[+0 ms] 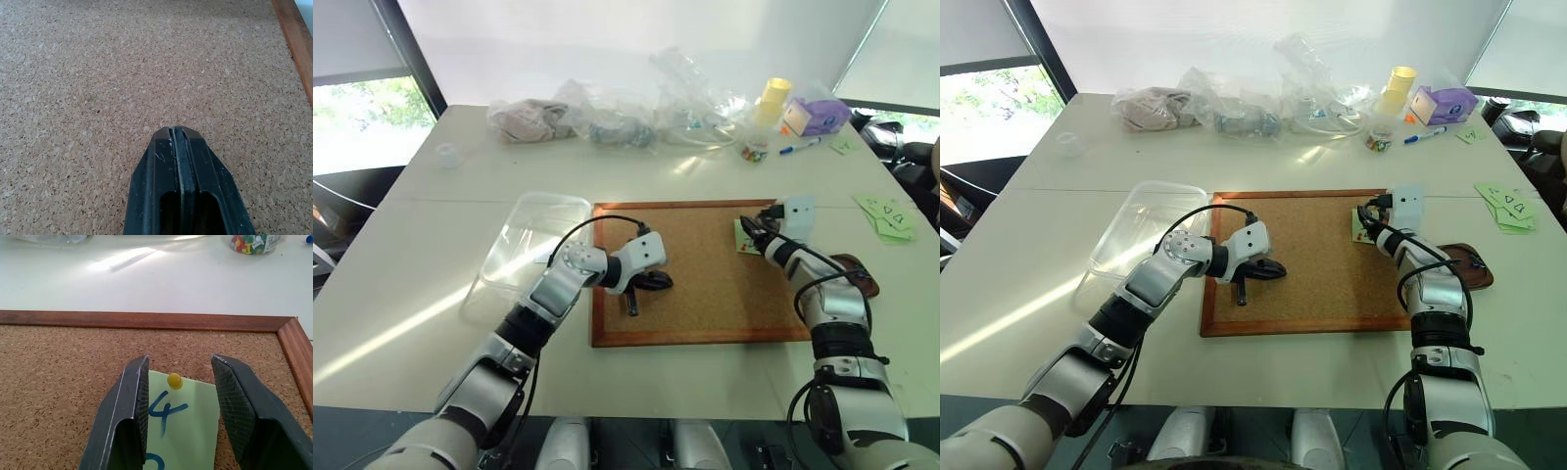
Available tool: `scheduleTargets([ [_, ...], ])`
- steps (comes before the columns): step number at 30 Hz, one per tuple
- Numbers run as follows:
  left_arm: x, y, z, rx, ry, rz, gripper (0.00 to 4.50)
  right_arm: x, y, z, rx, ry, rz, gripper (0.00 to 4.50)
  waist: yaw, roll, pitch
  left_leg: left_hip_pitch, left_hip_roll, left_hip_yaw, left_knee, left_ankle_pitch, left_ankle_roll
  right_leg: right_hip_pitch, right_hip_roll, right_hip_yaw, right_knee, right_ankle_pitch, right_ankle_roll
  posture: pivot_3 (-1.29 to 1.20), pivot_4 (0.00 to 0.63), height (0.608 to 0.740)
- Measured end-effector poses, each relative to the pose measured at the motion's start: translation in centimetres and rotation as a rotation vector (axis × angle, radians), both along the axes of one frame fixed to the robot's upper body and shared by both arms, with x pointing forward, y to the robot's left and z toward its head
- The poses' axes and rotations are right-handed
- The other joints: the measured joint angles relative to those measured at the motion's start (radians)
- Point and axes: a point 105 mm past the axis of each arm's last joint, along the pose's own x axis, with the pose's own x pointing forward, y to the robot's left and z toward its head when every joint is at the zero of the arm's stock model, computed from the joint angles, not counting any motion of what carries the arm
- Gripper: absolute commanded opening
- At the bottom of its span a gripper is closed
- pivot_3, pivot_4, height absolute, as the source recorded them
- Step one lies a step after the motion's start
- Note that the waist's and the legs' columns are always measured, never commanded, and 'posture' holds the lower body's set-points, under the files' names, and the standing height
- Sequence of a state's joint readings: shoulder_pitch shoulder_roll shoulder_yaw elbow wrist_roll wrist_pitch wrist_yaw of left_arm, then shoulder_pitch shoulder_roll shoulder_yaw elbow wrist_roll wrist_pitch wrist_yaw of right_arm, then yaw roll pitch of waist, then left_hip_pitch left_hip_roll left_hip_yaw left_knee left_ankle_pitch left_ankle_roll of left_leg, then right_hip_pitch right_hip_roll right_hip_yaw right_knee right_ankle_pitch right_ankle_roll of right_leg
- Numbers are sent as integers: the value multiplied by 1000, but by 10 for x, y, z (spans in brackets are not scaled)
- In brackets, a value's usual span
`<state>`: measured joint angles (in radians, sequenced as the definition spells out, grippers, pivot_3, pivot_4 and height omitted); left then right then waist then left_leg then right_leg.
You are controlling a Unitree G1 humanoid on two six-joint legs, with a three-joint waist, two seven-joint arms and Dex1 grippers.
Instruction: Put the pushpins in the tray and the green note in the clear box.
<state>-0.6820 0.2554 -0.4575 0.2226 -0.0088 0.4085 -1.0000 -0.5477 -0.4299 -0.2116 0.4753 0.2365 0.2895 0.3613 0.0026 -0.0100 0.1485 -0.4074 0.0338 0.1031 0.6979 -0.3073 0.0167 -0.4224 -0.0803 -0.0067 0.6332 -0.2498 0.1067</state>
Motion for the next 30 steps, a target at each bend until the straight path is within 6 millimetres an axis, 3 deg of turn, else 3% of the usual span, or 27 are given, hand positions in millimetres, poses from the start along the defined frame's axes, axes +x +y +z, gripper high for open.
scheduleTargets([
  [2,0,0,0,0,0,0,0,1,0,1,-1,1,-1,1165,0,0,0,0,0,0,0,0,0,0,0,0,0,0,0,0,150,737],
  [4,0,0,0,0,-1,0,0,2,0,2,-1,-1,-1,106,0,0,0,0,0,0,0,0,0,0,0,0,0,0,0,0,150,737],
  [5,0,0,0,0,-1,0,0,2,1,2,-1,-1,0,41,0,0,0,0,0,0,0,0,0,0,0,0,0,0,0,0,150,737],
  [13,0,0,0,0,-1,-1,0,2,1,2,16,7,-2,41,0,0,0,0,0,0,0,0,0,0,0,0,0,0,0,0,150,737],
  [30,0,-1,0,1,-4,-2,0,-1,-15,24,99,-115,-83,41,2,0,0,0,0,0,0,0,0,0,0,0,0,0,0,0,150,737],
])
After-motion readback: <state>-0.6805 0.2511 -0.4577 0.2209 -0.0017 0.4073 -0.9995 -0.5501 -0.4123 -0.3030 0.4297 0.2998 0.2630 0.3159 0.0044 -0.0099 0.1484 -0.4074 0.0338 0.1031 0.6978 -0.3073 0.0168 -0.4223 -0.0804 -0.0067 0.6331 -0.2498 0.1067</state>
